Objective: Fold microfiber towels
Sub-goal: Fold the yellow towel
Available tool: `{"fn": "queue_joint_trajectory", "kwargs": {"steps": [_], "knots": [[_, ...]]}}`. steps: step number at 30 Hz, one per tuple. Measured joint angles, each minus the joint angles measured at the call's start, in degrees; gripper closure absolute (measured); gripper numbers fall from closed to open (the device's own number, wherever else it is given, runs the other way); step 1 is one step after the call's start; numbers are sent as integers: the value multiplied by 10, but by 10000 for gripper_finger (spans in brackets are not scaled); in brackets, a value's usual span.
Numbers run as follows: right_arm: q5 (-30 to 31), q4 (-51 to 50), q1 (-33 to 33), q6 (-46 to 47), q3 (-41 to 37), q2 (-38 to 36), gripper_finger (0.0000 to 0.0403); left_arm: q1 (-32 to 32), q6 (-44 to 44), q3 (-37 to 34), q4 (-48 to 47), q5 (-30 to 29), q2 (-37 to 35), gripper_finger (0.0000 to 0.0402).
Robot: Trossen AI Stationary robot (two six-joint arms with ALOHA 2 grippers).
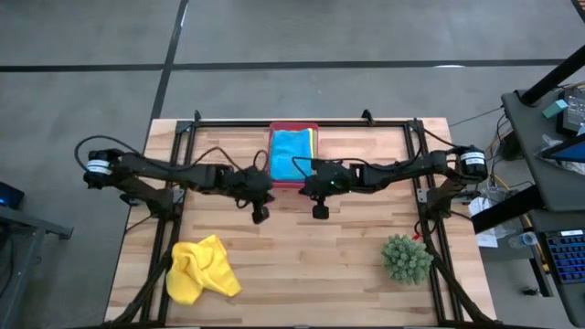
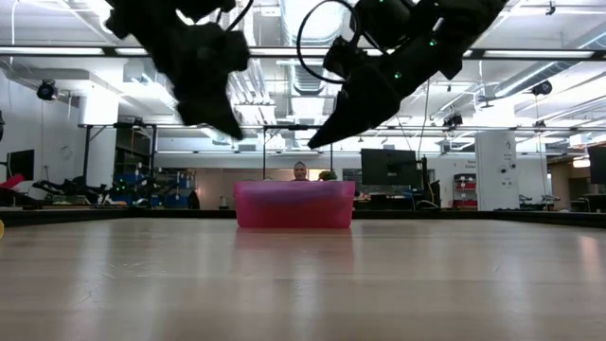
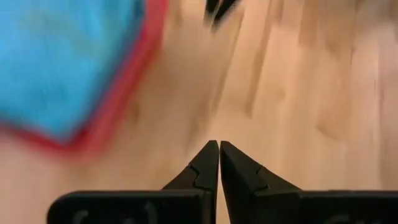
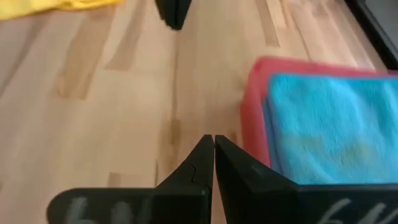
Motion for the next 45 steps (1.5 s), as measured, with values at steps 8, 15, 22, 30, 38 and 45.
{"fn": "queue_joint_trajectory", "kwargs": {"steps": [8, 15, 22, 30, 38, 45], "knots": [[0, 31, 37, -4, -10, 0, 394, -89, -365, -2, -194, 137, 2, 400], [1, 39, 79, 7, -18, 0, 394, -183, -587, -3, -347, 155, 2, 400], [31, 62, 131, 3, -21, 0, 394, -233, -648, -3, -287, 149, 10, 400], [94, 76, 165, -4, -37, 0, 394, -317, -709, -2, -281, 174, 37, 400], [94, 118, 164, 6, -66, 1, 394, -324, -675, -3, -285, 177, 52, 364], [94, 121, 164, 7, -69, 2, 394, -324, -690, -13, -362, 175, 85, 278]]}}
